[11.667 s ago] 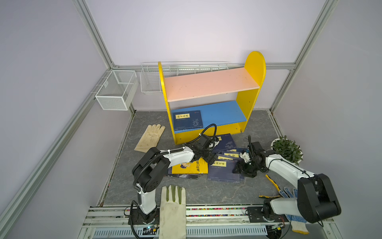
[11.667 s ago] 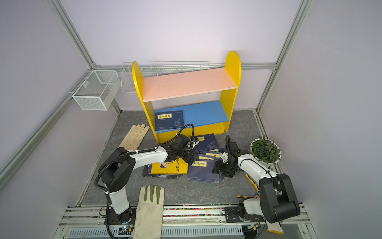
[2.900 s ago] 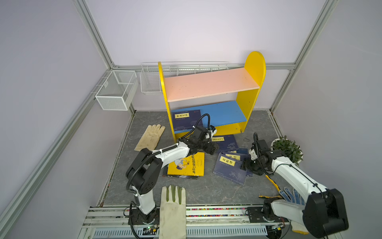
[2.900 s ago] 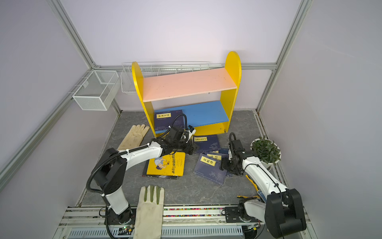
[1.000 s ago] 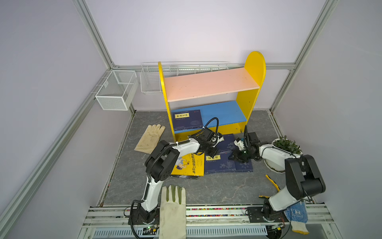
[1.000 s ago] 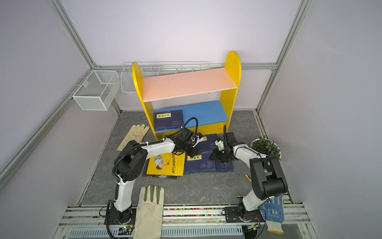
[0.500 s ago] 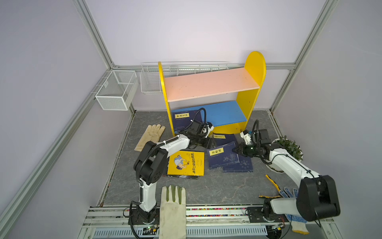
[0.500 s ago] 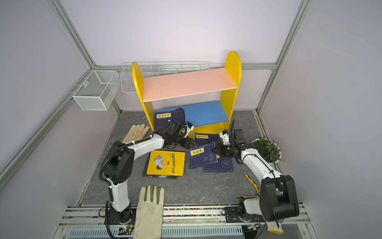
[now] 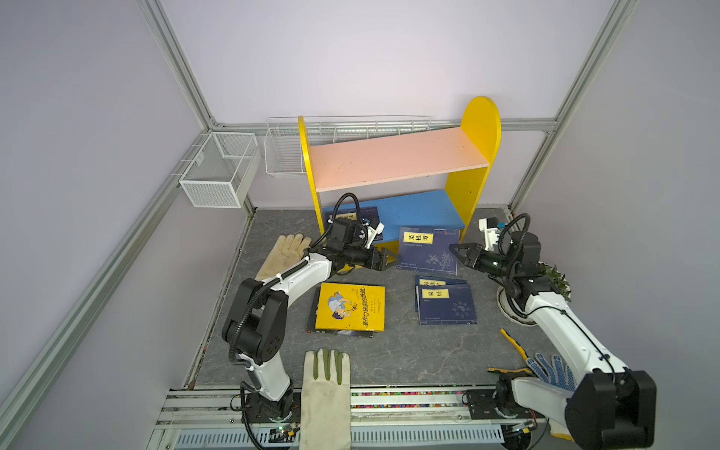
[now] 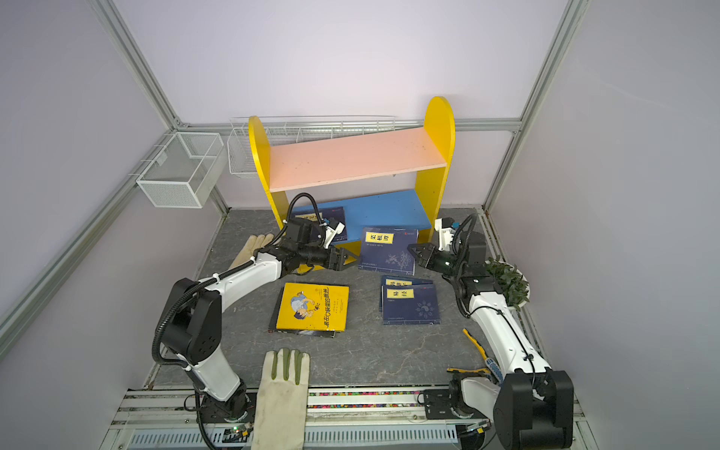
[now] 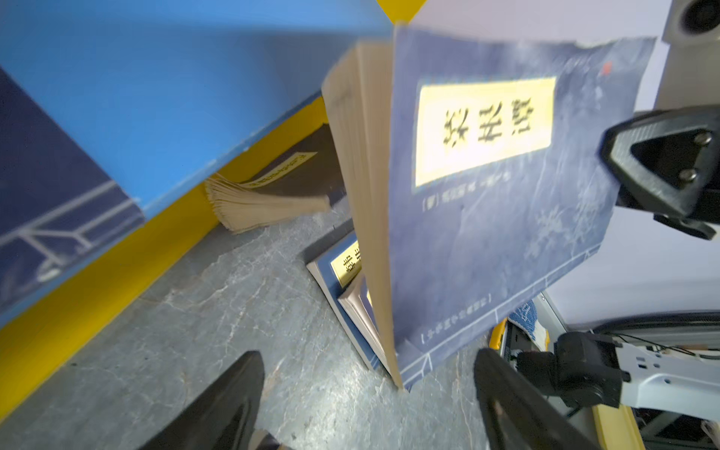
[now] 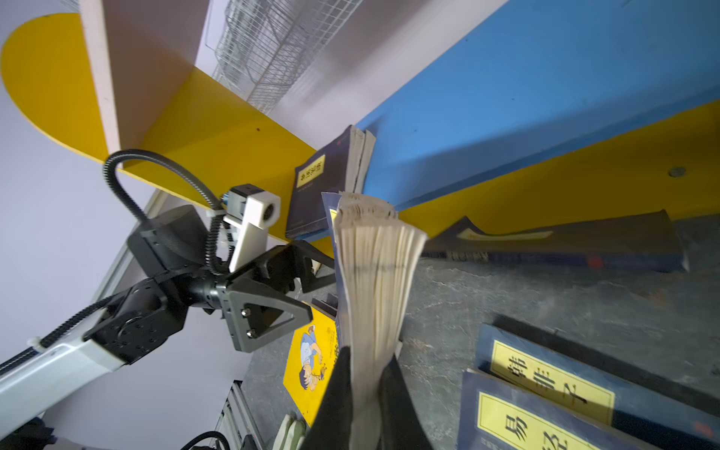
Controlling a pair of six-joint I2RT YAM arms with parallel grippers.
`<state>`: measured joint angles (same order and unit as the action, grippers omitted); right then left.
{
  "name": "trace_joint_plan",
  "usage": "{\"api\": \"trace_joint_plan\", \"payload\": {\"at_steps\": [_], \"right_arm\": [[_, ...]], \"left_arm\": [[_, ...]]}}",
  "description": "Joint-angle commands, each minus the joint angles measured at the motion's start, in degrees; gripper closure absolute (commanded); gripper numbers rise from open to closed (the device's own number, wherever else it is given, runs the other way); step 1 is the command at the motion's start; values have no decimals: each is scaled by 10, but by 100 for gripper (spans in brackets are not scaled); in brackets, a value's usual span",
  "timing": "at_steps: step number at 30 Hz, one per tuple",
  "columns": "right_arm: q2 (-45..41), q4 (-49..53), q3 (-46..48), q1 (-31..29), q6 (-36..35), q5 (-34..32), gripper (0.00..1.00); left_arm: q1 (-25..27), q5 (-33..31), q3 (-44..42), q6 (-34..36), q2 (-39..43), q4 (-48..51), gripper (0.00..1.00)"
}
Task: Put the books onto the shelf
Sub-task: 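Lift the dark blue book upright with the right gripper toward the left gripper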
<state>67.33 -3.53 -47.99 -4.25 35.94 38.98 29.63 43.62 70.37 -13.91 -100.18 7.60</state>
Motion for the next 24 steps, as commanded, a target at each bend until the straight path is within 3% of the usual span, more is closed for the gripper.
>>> {"api": "trace_joint_plan", "payload": {"at_steps": [1,8,11,15,21,22,24], "right_arm": [[4,-96,9,-11,44,35,93],[15,-102,4,-29,43,26,93],[26,-101,1,-40,40,18,93],[40,-110,-1,-56,45,-1,93],[58,-94,3,-67,54,-58,92],[60,-82,4,-66,50,-71,90],[61,-57,6,-66,45,-97,79]], "left_arm": [[1,33,10,9,-2,14,15],[3,55,16,7,-8,4,16],[4,67,20,0,-8,-5,24],[5,76,28,-3,-10,-6,43],[5,68,24,-5,-2,-5,95],[5,64,20,-7,2,-10,100],[4,60,9,-17,13,-32,100]]}}
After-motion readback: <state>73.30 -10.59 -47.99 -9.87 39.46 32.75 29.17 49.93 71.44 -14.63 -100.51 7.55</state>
